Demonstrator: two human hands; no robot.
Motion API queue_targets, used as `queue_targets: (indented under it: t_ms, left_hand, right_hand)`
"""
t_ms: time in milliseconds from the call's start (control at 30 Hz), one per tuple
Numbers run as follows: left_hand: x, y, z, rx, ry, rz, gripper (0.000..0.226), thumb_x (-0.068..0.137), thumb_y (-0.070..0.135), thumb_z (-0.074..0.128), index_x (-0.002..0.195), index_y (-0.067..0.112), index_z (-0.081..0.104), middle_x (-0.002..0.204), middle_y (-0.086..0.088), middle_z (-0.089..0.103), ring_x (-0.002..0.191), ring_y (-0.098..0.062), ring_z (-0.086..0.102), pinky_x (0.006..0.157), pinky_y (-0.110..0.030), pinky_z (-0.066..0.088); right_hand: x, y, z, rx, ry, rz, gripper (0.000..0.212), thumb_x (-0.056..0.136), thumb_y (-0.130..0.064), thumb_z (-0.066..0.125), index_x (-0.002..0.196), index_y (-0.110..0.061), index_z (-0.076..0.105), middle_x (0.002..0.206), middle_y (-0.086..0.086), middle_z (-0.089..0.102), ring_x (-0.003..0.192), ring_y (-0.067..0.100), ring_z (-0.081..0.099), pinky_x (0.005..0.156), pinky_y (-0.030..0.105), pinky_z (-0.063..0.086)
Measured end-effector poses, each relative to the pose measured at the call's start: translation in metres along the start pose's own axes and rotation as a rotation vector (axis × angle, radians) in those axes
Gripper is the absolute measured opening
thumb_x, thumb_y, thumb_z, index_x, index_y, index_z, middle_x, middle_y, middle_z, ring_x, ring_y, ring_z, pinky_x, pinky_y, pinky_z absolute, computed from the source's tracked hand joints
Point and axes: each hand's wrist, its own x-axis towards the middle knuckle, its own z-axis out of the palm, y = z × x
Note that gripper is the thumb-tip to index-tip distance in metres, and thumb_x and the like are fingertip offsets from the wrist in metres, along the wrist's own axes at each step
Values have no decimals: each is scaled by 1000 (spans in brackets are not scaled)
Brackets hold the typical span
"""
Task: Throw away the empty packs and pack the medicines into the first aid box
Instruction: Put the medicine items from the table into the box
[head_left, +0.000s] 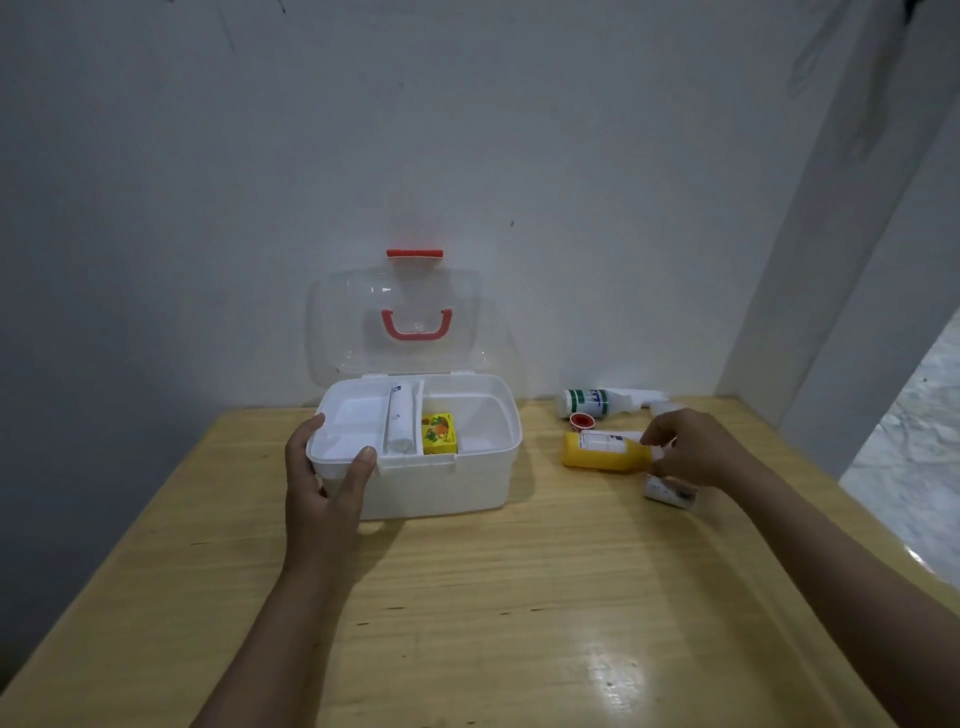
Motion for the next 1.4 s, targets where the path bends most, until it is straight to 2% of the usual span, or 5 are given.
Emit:
queue_targets:
  t_ms: [300, 533, 767, 1033, 1400]
  left_hand:
    - [2, 4, -5, 46, -7, -27, 55, 83, 20, 66, 130, 29, 39, 125, 6, 45, 107, -14, 49, 71, -18, 45]
    - [0, 8, -4, 49, -11, -52, 57, 83, 19, 66, 133, 26, 39, 126, 5, 45, 106, -14, 47, 58, 1, 39]
    - [2, 9, -8, 57, -28, -44, 58, 82, 21, 68, 131, 27, 39, 124, 6, 46, 108, -13, 48, 69, -11, 42]
    - [2, 9, -8, 51, -23, -30, 56, 81, 20, 70, 128, 27, 41, 122, 6, 47, 108, -12, 48, 72, -10, 40]
    - [3, 5, -8, 62, -25, -41, 57, 81, 24, 68, 128, 33, 39, 126, 8, 43, 111, -14, 46, 74, -17, 44]
  right_hand:
    - [0, 0, -4, 86, 67, -117, 31, 67, -12, 81, 97, -16, 73, 88, 3, 70, 77, 13, 60, 60, 17, 41]
    - [-15, -32, -37, 293, 213, -265, 24, 68, -17, 82, 90, -16, 74, 80, 3, 72, 76, 18, 67, 70, 33, 55]
    - [-25, -91, -72, 441, 289, -421, 22, 70, -21, 79, 92, -22, 72, 87, 1, 73, 78, 17, 69, 72, 32, 58]
    - [-19, -160, -40, 389, 123, -513, 29, 68, -16, 82, 96, -17, 75, 78, -5, 69, 56, -11, 55, 58, 3, 40]
    - [-20, -189, 17, 446, 5, -503, 23, 65, -20, 84, 83, -12, 75, 77, -1, 70, 70, 9, 63, 65, 22, 54]
